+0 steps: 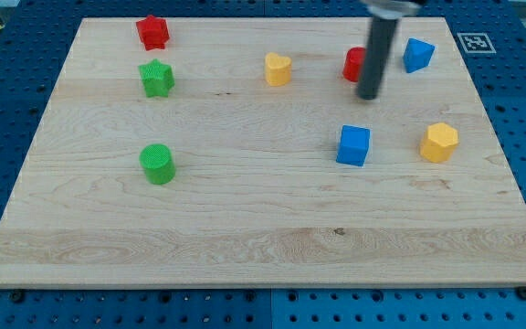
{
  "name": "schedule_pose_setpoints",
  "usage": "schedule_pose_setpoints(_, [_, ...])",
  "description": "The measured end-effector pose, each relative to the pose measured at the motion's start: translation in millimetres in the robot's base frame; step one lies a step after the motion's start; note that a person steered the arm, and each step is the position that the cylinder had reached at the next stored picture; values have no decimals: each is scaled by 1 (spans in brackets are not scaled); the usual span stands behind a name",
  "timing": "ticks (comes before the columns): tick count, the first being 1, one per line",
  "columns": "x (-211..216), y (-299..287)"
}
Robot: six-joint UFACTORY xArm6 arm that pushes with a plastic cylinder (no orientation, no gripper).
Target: Place the yellow hexagon and cube in a diagonal line
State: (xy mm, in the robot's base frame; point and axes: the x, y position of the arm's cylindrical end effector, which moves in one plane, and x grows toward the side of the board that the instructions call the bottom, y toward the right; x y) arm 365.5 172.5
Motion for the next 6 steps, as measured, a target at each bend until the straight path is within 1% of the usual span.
schedule_pose_setpoints(1, [42, 58])
schedule_pose_setpoints(2, [82, 67])
schedule_pose_setpoints(3, [98, 60])
schedule_pose_setpoints(4, [98, 72])
schedule_pose_setpoints(5, [127, 103])
schedule_pose_setpoints(6, [149, 73])
